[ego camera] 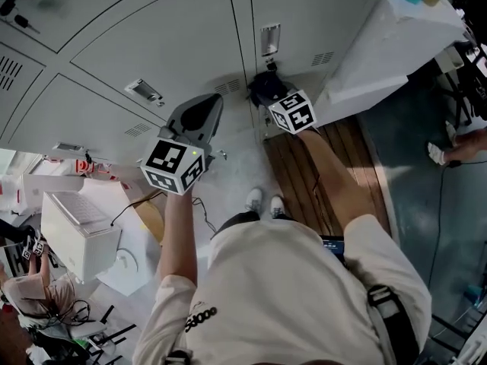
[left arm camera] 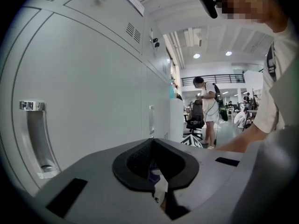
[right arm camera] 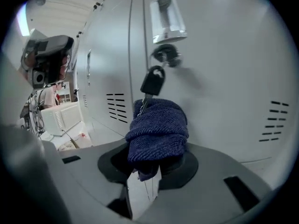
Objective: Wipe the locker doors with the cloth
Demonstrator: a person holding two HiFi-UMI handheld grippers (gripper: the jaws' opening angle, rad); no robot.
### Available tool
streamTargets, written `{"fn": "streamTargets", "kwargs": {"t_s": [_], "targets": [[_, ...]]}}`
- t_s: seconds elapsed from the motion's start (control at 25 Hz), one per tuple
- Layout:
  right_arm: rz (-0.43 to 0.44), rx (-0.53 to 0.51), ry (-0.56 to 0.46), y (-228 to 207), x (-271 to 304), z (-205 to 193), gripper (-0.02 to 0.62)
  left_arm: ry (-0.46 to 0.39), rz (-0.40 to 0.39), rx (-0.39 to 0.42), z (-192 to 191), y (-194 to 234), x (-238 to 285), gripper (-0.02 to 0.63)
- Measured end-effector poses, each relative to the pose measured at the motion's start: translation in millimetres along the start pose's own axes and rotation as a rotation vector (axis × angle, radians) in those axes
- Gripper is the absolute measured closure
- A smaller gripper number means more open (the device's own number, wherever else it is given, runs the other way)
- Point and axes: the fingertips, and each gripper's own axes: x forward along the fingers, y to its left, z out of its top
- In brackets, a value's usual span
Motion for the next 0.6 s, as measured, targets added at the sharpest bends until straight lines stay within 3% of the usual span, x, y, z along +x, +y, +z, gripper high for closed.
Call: {"fn": "streamTargets", "kwargs": {"t_s": [0.12, 0.32, 0.6], "targets": [[-0.024, -0.025, 0.008, 8.0, 2.1, 7.5, 0.503, -0.006, 0.022, 0.004, 0.8, 3.7, -12.3, 0.588], [-0.077, -0.057, -0.096, 13.7, -19.0, 53.8, 0.503, -0.018, 0.036, 0.008, 1.3, 5.8, -25.3, 0.588], [-0.033, 0.223, -0.200, 34.4, -36.2, 99.9, 0.503, -0.049, 0.021, 0.027, 12.5, -2.4, -33.1, 0.588]]}}
